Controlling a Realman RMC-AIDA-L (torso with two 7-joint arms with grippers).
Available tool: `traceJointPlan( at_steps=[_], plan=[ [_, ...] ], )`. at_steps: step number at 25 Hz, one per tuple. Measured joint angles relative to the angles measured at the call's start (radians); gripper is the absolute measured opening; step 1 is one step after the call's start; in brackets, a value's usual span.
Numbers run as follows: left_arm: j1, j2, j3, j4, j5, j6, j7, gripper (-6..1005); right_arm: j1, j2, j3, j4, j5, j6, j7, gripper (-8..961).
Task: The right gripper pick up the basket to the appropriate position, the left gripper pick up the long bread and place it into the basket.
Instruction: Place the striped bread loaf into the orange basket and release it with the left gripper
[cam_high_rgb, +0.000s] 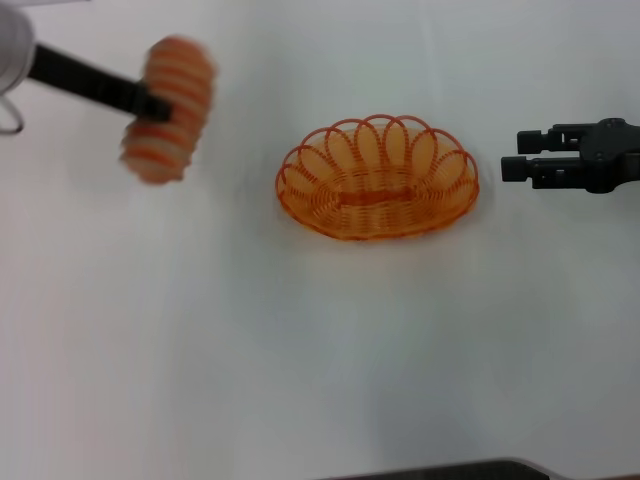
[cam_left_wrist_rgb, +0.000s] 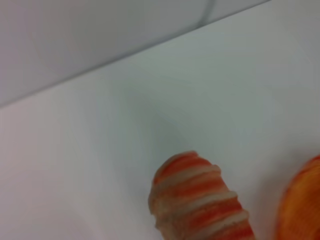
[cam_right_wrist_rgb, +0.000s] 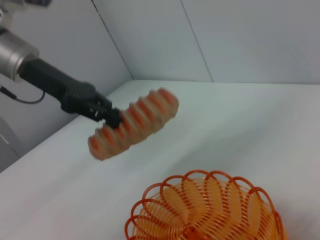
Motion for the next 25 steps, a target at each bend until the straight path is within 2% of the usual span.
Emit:
traceJointPlan(
  at_steps=[4, 11, 18, 20, 25],
  plan=[
    [-0.055, -0.026, 0.016, -0.014, -0.081, -0.009, 0.121, 278, -0.001, 0.001, 0.006, 0.0, 0.0, 0.001, 0.0, 688],
    [-0.18, -0.029, 0.175, -0.169, -0.142, -0.069, 0.232, 221, -0.013, 0.002, 0.021, 0.015, 0.0, -0.004, -0.001, 688],
    [-0.277, -0.031, 0.274, -0.284, -0.144, -0.093, 0.285, 158, -0.017, 0.002, 0.035, 0.039, 0.0, -0.008, -0.015, 687],
    [-0.292, -0.032, 0.313, -0.306, -0.145, -0.1, 0.283, 140, -0.017, 0.002, 0.035, 0.04, 0.0, -0.008, -0.015, 687],
    [-0.293, -0.038, 0.347, -0.312, -0.162, -0.153, 0.279, 218, -0.013, 0.002, 0.035, 0.04, 0.0, -0.009, -0.015, 687]
  ],
)
